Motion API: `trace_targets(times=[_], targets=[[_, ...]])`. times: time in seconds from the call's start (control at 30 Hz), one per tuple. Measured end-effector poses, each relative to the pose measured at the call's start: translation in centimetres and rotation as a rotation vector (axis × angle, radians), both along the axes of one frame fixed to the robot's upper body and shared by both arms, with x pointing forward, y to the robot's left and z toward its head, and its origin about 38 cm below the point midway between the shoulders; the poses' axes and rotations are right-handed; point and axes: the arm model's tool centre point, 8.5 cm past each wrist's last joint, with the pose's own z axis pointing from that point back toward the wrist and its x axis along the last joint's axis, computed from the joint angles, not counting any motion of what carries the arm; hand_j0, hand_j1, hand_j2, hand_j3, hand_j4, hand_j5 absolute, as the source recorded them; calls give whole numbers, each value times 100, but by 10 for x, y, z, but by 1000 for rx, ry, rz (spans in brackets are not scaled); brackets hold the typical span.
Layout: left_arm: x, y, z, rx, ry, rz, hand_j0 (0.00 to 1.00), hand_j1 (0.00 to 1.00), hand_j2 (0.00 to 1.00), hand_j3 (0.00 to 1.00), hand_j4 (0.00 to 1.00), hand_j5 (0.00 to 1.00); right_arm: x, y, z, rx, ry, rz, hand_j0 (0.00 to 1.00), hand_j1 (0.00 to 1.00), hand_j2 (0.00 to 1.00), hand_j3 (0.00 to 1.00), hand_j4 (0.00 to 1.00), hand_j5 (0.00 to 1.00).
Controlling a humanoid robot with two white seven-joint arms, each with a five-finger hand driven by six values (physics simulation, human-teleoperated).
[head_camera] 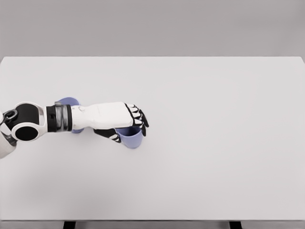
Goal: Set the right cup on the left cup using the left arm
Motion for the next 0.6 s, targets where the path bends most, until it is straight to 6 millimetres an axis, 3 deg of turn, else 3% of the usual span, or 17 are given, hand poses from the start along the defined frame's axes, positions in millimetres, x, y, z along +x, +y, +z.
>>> trace_targets(times=[0.2,0.6], targets=[[-1,1,8,-21,8,-1,44,44,44,44,44,44,0,0,0,0,0,0,100,100,100,100,100,100],[12,17,67,-45,-68,13,44,44,44,44,44,44,0,0,0,0,0,0,100,100,100,100,100,100]])
